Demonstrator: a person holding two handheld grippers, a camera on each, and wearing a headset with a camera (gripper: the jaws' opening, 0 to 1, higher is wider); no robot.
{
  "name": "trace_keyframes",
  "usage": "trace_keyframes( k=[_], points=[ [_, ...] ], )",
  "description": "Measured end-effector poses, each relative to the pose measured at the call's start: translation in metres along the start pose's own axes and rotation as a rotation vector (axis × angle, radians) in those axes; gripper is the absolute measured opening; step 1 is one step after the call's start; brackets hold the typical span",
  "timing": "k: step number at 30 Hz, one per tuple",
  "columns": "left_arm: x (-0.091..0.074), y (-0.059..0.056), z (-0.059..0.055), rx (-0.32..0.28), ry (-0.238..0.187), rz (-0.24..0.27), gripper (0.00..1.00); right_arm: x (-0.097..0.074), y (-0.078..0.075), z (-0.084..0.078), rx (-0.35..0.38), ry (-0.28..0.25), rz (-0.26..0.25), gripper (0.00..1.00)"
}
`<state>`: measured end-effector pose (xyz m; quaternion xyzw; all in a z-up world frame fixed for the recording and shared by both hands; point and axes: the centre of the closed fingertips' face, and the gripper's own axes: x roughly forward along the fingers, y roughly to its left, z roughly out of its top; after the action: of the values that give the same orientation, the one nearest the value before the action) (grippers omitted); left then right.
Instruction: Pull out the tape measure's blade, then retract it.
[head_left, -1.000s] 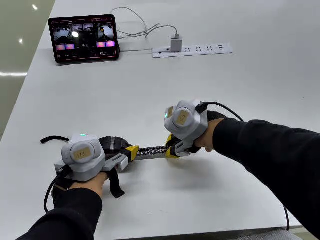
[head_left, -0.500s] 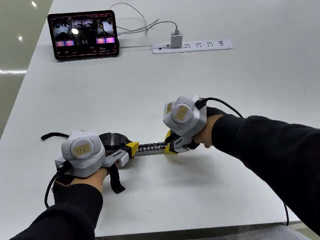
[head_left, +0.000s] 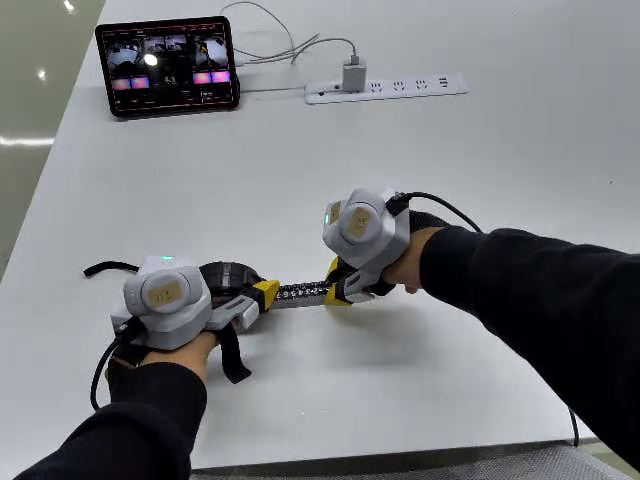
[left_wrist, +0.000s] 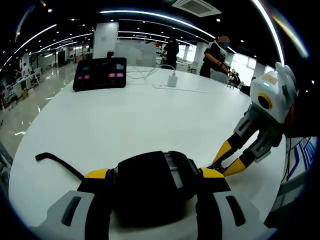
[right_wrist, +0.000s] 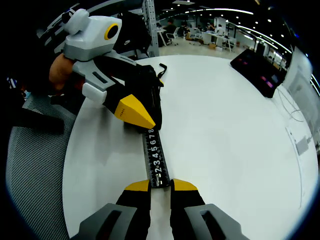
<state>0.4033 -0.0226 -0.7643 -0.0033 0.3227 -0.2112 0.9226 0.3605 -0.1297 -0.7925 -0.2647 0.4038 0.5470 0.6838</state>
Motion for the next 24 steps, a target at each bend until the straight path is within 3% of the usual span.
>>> trace_keyframes(
  k=[24],
  points=[
    [0.0012, 0.0006, -0.0008, -0.002, 0.006, -0.004, 0.64, 0.0046, 0.0014, 0.0065, 0.003, -0.010, -0.004, 0.10]
  ],
)
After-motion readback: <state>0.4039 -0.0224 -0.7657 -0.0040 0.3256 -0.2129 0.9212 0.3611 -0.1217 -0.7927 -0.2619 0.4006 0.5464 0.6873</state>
